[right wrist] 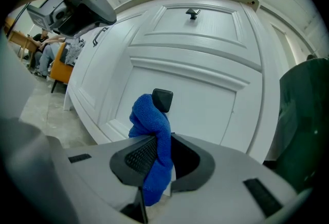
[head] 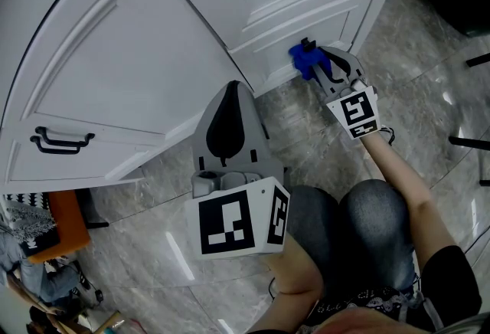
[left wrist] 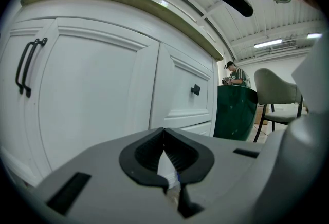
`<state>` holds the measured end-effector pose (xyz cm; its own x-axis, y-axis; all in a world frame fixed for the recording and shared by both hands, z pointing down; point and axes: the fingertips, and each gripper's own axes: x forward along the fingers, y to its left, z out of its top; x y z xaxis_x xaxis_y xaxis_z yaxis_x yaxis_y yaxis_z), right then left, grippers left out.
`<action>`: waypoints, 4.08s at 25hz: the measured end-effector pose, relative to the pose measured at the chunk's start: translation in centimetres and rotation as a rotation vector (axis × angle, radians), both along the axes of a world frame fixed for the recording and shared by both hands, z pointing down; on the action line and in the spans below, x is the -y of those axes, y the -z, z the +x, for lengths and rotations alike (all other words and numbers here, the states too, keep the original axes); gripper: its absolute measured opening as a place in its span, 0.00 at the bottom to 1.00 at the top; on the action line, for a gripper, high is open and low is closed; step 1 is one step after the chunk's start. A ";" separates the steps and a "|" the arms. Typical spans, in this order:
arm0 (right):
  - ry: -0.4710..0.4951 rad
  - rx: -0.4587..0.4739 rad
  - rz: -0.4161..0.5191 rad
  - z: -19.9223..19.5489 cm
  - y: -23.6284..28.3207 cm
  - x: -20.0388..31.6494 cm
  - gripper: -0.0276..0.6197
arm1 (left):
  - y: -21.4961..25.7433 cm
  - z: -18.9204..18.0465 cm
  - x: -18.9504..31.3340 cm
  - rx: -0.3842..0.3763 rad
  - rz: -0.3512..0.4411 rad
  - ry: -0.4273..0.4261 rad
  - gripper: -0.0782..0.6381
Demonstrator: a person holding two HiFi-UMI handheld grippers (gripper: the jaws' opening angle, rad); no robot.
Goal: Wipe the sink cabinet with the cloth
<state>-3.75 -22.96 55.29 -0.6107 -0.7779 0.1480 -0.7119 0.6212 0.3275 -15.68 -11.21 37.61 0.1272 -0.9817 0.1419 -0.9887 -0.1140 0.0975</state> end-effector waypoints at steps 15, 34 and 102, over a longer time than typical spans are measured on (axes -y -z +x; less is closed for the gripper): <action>-0.120 0.084 -0.053 3.8 -0.6 1.6 0.16 | -0.2 0.1 0.2 0.000 -0.002 -0.005 0.12; -0.214 0.082 -0.045 8.1 -0.8 3.1 0.16 | -0.1 0.6 0.2 0.018 -0.006 -0.005 0.12; 0.257 0.095 -0.283 -11.1 -6.5 -5.7 0.16 | -0.5 -1.8 -0.2 -0.025 -0.004 0.018 0.12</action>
